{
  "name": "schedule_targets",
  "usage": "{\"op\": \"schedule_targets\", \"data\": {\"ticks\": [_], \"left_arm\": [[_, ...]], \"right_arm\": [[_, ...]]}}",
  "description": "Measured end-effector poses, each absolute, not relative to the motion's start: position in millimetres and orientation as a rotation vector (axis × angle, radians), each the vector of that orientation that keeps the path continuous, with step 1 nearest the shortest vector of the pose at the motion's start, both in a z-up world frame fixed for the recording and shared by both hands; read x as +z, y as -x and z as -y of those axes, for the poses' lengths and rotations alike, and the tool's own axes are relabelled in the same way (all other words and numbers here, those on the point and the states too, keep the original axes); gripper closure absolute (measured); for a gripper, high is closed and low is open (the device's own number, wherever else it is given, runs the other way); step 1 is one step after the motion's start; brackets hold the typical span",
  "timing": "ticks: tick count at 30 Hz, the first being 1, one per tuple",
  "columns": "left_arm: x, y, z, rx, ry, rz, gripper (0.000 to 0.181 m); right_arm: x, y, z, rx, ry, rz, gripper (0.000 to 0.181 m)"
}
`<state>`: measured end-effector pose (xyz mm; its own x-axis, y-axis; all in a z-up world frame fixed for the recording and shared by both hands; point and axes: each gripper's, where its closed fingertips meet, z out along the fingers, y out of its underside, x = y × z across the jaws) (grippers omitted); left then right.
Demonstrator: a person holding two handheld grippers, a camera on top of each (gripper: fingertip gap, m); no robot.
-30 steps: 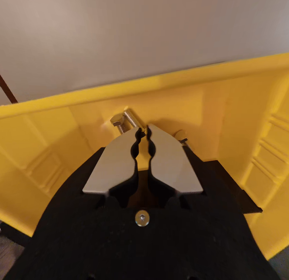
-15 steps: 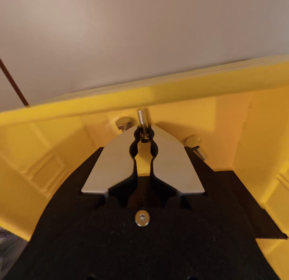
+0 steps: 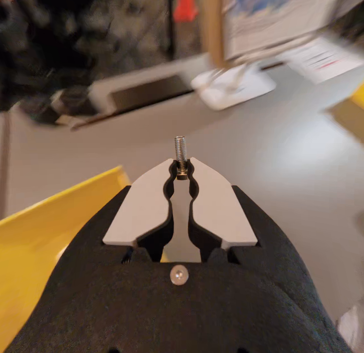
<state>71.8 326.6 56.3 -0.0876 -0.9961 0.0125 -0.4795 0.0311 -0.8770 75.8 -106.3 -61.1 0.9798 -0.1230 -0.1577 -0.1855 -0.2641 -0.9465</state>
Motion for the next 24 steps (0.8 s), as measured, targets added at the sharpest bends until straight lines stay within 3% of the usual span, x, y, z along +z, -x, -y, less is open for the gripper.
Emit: {"op": "schedule_targets", "data": {"ticks": [1,8,11,14,24], "left_arm": [[66,-78,-286,-1.115,1.404,-1.648,0.171],[38,-81,-43,-1.672,1.036,-1.804,0.171],[18,-70,22,-1.848,0.917,-1.85,0.17],[1,-61,50,-1.867,0.81,-1.832,0.17],[-27,-39,76,-2.038,0.785,-1.894,0.171]], "right_arm": [[-59,-74,102,0.053,1.852,-0.201,0.179],[18,-67,76,-0.133,1.743,-0.083,0.171],[23,-63,73,-0.145,1.671,-0.132,0.163],[8,-65,75,-0.187,1.678,-0.128,0.144],[-10,-39,70,-0.01,1.655,-0.034,0.153]]}}
